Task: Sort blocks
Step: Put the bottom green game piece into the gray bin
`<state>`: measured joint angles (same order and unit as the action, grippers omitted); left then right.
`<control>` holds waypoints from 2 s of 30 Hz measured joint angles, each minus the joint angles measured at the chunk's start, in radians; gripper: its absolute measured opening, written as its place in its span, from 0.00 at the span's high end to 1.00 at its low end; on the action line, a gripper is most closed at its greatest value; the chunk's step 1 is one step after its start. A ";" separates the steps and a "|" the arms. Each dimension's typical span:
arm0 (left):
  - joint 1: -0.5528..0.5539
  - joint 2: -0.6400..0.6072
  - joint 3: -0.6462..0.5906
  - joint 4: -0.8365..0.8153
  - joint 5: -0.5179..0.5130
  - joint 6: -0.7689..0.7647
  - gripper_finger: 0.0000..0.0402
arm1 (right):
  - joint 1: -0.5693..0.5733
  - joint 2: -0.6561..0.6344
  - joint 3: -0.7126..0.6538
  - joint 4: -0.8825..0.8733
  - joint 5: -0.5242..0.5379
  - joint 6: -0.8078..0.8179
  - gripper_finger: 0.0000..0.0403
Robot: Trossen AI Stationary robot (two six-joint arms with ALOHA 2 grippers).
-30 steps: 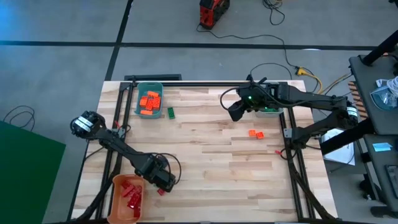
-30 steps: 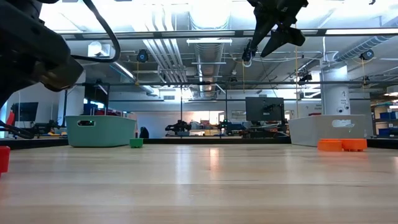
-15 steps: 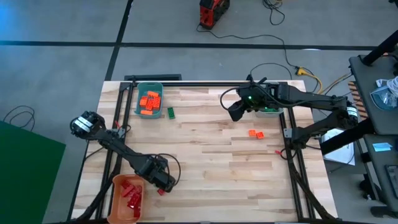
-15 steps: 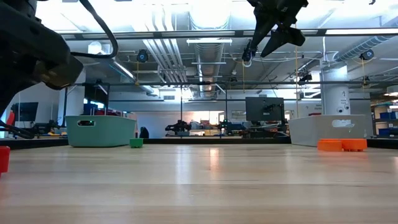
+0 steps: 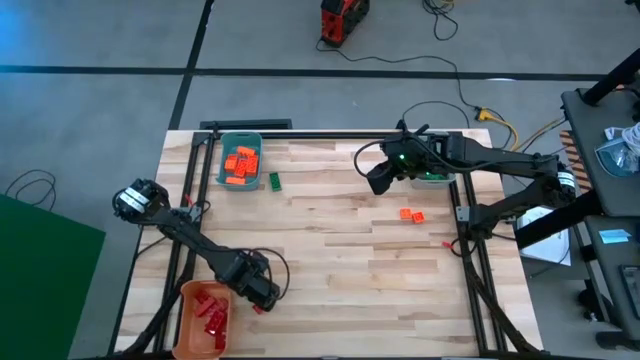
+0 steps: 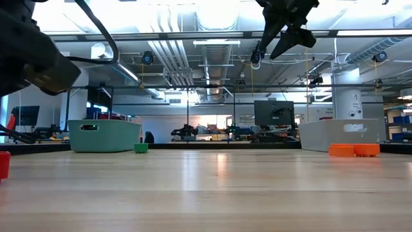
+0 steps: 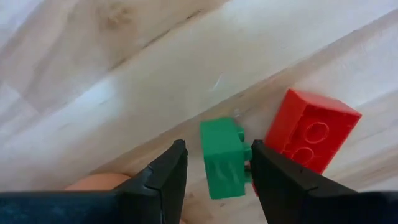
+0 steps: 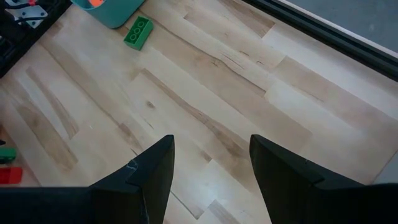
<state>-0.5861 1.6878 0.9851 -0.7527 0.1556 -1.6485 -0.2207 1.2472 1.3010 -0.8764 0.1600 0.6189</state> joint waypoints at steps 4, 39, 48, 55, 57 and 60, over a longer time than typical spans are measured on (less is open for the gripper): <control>0.000 0.000 -0.001 -0.002 -0.009 0.025 0.62 | 0.000 0.000 0.000 0.000 0.000 0.002 0.50; 0.000 -0.013 -0.006 -0.009 -0.050 0.075 0.79 | 0.000 0.000 0.000 0.000 0.000 0.010 0.50; 0.048 -0.017 -0.005 -0.011 -0.079 0.243 0.81 | 0.000 0.000 0.000 0.000 0.000 0.013 0.50; 0.159 -0.051 0.031 -0.057 -0.239 0.569 0.81 | 0.000 0.000 0.000 0.000 0.000 0.009 0.50; 0.208 -0.076 0.049 -0.058 -0.303 0.675 0.81 | 0.000 0.000 0.000 0.002 -0.002 0.006 0.50; 0.287 -0.129 0.094 -0.038 -0.407 0.850 0.81 | 0.000 0.000 0.000 0.019 -0.033 0.015 0.50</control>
<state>-0.2996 1.5593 1.0787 -0.7905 -0.2515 -0.7981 -0.2203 1.2472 1.3010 -0.8573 0.1268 0.6336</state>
